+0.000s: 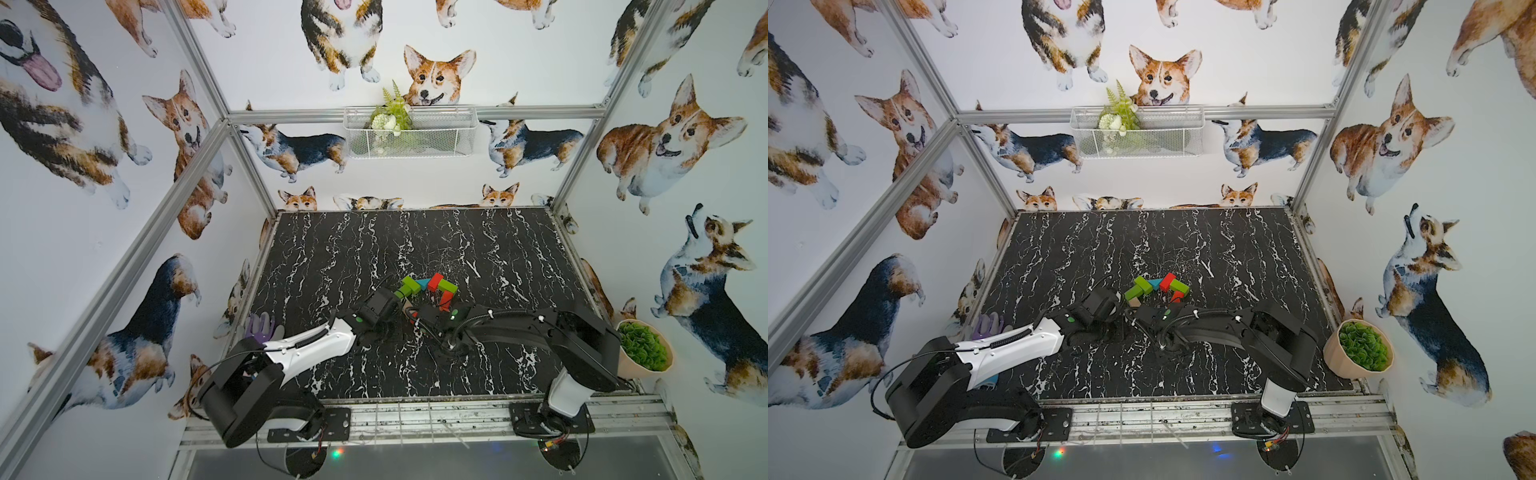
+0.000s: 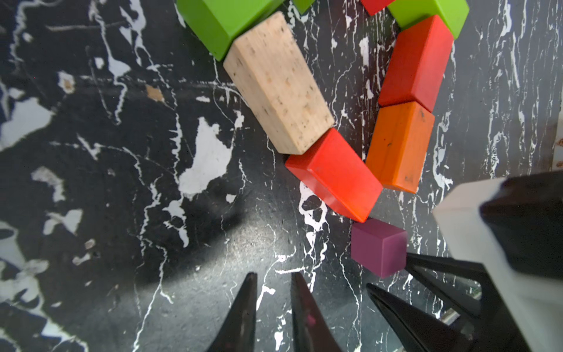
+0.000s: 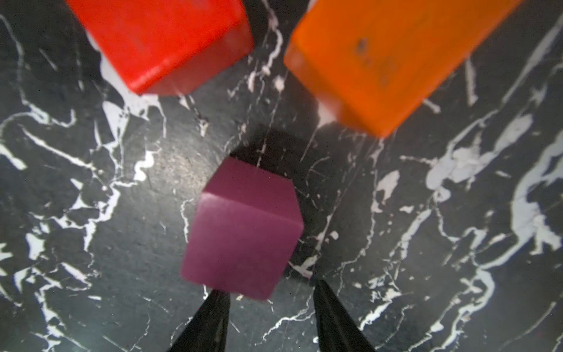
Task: Assemble a heart with building blocks
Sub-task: Assemble the building block at the center of the board.
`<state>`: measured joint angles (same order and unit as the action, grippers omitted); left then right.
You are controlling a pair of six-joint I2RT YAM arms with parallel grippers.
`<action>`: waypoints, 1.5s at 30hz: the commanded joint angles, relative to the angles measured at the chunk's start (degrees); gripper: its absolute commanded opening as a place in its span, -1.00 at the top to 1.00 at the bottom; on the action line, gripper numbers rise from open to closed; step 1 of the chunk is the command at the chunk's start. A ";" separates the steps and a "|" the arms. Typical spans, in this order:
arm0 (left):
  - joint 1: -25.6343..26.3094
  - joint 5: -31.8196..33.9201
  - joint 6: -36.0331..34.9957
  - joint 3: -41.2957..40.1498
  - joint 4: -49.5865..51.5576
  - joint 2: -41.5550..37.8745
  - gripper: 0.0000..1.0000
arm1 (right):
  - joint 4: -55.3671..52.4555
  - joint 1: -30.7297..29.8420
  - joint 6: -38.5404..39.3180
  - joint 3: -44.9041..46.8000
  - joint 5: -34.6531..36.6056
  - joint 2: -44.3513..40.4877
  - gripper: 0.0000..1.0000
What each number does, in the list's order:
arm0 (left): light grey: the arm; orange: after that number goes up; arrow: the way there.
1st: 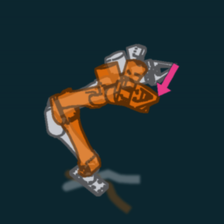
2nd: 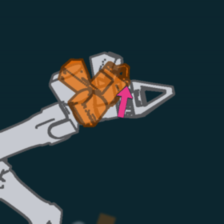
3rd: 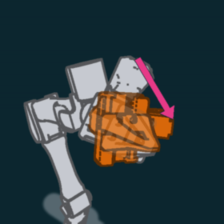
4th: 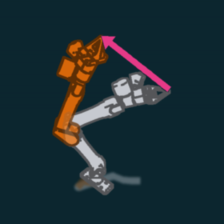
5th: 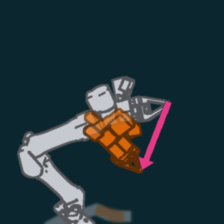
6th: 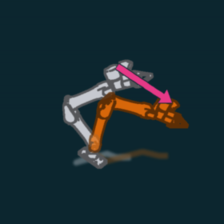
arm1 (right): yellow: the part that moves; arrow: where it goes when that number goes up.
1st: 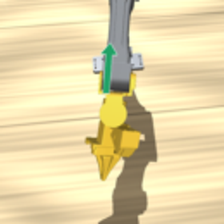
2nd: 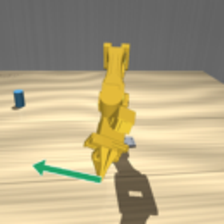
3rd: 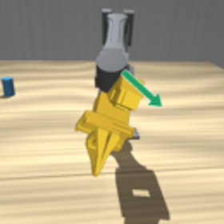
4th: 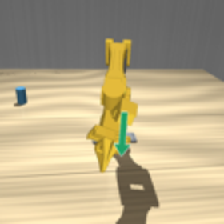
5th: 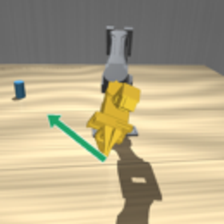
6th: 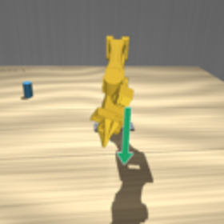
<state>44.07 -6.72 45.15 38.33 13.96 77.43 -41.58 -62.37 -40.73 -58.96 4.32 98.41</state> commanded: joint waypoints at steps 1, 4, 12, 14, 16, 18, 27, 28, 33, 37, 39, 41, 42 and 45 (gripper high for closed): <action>-0.17 0.92 -0.31 0.08 1.03 -0.34 0.52 | 0.32 -0.12 -1.02 -1.87 0.71 1.41 0.04; -0.25 0.98 -0.41 -0.09 1.11 -0.52 0.52 | 0.05 -0.08 -0.64 -3.11 1.33 2.61 0.15; -0.48 0.92 -0.41 -0.53 1.07 -0.80 0.51 | -1.67 -0.10 -2.33 -6.01 3.17 4.15 0.35; -0.43 0.83 -0.41 -0.53 0.98 -0.72 0.51 | -2.71 0.03 -3.71 -6.85 3.99 4.57 0.33; -0.45 0.74 -0.41 -0.45 0.97 -0.78 0.51 | -3.15 -0.02 -4.84 -7.37 4.14 5.16 0.33; -0.43 0.74 -0.41 -0.45 0.94 -0.86 0.51 | -3.42 0.02 -6.13 -7.66 4.33 5.80 0.34; -0.39 0.74 -0.67 -0.88 0.88 -1.07 0.51 | -4.08 -0.01 -8.70 -8.95 5.46 6.90 0.44; -0.43 0.74 -0.67 -0.88 0.90 -1.05 0.51 | -4.09 0.04 -8.34 -9.45 5.25 7.28 0.44; -0.44 0.83 -0.67 -0.96 0.80 -1.17 0.51 | -5.08 0.30 -7.57 -11.65 5.73 8.54 0.46; -0.47 0.83 -0.67 -1.15 0.77 -1.31 0.51 | -5.87 0.98 -7.49 -12.98 6.09 9.27 0.46; -0.41 0.74 -0.67 -1.19 0.88 -1.31 0.51 | -6.02 1.12 -7.36 -13.37 5.90 9.66 0.46; -0.49 0.74 -0.76 -1.30 0.98 -1.40 0.51 | -5.79 1.19 -7.44 -13.55 5.71 9.79 0.46; -0.54 0.73 -0.85 -1.31 0.94 -1.49 0.51 | -5.79 1.22 -7.45 -13.68 5.63 9.93 0.46; -0.56 0.83 -0.85 -1.41 0.98 -1.58 0.50 | -5.62 1.13 -7.68 -13.73 5.66 9.95 0.46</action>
<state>43.57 -5.96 44.99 37.06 14.66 76.05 -47.18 -61.12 -47.72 -72.05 9.21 108.20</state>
